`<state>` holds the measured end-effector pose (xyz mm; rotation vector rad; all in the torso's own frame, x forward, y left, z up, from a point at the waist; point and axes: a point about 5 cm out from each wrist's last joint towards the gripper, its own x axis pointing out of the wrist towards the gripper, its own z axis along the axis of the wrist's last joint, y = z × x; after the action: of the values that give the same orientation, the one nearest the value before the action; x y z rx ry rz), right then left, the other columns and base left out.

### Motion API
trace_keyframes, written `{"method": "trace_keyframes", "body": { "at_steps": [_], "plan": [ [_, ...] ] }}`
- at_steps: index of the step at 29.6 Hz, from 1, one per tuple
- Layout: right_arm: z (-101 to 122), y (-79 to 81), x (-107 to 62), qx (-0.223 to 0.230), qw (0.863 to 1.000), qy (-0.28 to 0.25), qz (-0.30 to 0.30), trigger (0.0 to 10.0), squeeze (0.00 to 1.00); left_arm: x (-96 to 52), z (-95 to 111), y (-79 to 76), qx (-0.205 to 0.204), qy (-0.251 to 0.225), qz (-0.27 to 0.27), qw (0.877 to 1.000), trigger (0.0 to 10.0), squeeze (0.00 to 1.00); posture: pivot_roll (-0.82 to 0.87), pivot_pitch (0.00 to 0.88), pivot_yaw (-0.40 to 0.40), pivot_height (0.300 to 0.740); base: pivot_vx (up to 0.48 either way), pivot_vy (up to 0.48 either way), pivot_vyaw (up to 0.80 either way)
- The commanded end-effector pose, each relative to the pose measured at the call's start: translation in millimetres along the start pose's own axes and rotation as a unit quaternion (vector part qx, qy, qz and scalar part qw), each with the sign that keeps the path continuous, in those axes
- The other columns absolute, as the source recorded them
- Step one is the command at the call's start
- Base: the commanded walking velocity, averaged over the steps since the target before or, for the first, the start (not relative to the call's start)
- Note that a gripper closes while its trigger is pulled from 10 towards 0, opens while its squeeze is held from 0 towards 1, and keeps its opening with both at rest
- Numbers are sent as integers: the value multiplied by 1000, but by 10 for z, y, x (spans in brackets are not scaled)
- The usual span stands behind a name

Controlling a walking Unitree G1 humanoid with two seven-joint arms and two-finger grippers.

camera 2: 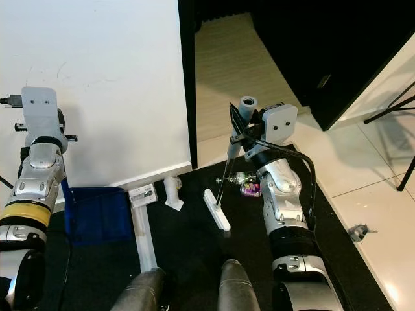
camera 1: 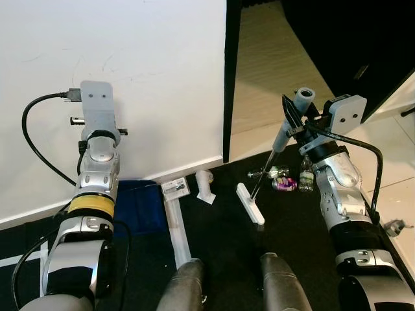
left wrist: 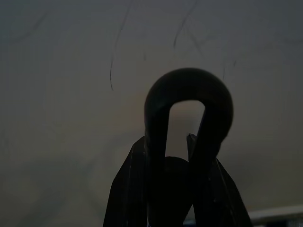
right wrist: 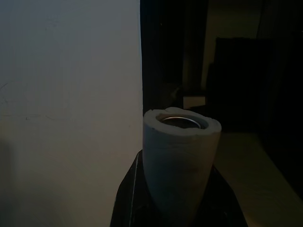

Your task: Sweep floor

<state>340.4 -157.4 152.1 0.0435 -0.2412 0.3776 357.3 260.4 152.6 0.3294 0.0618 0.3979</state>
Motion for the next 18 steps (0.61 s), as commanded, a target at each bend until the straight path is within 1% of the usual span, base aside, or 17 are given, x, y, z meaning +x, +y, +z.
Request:
{"method": "trace_keyframes", "body": {
  "at_steps": [1,5,8,9,11,16,18],
  "plan": [
    [-14,19,-16,-1,1000,-5,3,10000,0,-9,-31,83,16,2,16,1000,10000,0,-32,194,38,740,0,0,0],
    [-12,23,-9,0,1000,-5,3,10000,0,-43,-80,40,25,8,15,1000,10000,0,-37,196,38,740,0,0,0],
    [-11,24,-5,0,1000,-6,3,10000,0,-54,-110,6,21,16,12,1000,10000,0,-40,196,37,740,0,0,0],
    [-10,19,-7,-1,1000,-6,2,10000,0,-54,-111,-30,11,20,9,1000,10000,0,-42,196,35,740,0,0,0],
    [-11,17,-9,-1,1000,-5,2,10000,0,-54,-109,-42,6,21,8,1000,10000,0,-42,196,35,740,0,0,0],
    [-12,13,-14,-2,1000,-5,1,10000,0,-47,-84,-143,-18,30,-10,999,10000,0,-45,198,37,740,0,0,0],
    [-12,13,-14,-2,1000,-5,1,10000,0,-47,-84,-143,-18,30,-10,999,10000,0,-45,198,37,740,0,0,0]
  ]
}}
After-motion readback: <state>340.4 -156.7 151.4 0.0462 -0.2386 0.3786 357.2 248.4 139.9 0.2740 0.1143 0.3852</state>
